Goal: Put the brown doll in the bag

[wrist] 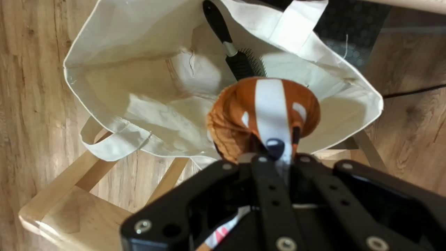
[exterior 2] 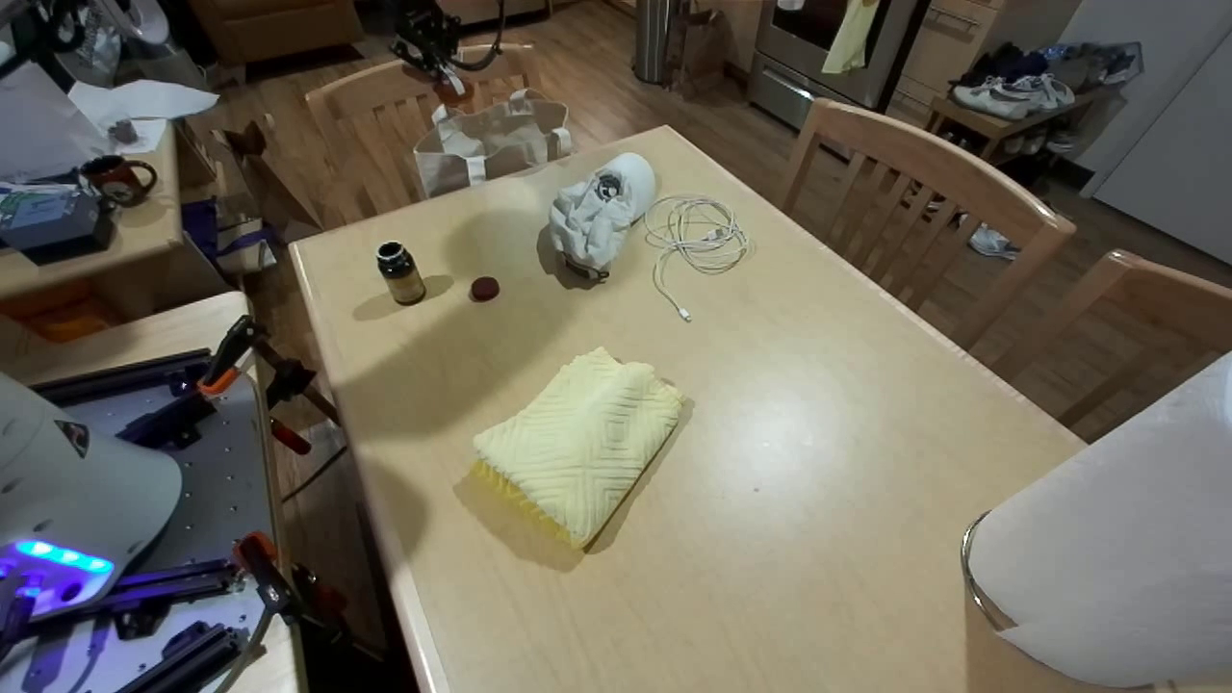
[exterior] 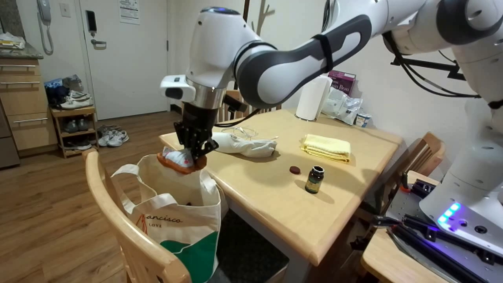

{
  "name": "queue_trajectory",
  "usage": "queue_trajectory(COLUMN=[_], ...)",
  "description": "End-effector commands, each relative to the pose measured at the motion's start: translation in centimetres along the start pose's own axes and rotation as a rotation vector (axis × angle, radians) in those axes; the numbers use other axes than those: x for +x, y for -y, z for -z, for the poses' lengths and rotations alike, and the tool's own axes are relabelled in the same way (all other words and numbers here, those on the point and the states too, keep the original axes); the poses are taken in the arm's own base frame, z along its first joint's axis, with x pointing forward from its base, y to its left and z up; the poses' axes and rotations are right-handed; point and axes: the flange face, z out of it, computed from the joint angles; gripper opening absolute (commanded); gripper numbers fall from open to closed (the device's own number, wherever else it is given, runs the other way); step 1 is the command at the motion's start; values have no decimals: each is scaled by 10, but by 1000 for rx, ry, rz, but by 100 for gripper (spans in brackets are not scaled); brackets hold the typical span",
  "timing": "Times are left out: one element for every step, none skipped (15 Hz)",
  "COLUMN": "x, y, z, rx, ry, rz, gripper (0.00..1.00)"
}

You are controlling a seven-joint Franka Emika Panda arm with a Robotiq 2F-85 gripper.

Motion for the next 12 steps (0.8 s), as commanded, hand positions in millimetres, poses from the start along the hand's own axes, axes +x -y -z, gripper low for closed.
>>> queue_trajectory(x=[10, 10, 10, 11, 11, 11, 11, 11, 10, 9, 9, 8], y=[-5, -5, -4, -4, -4, -5, -4, -1, 0, 0, 1, 5], z=[-21, -28, -37, -42, -51, -55, -63, -72, -78, -84, -88, -96], rx=[-5, -10, -12, -16, -35, -44, -55, -60, -69, -74, -76, -78], ry=[22, 31, 45, 51, 58, 63, 69, 73, 78, 76, 76, 72], rz=[59, 69, 75, 81, 89, 101, 115, 124, 130, 128, 128, 125], gripper=[2, 2, 2, 2, 2, 2, 2, 2, 2, 2, 2, 2])
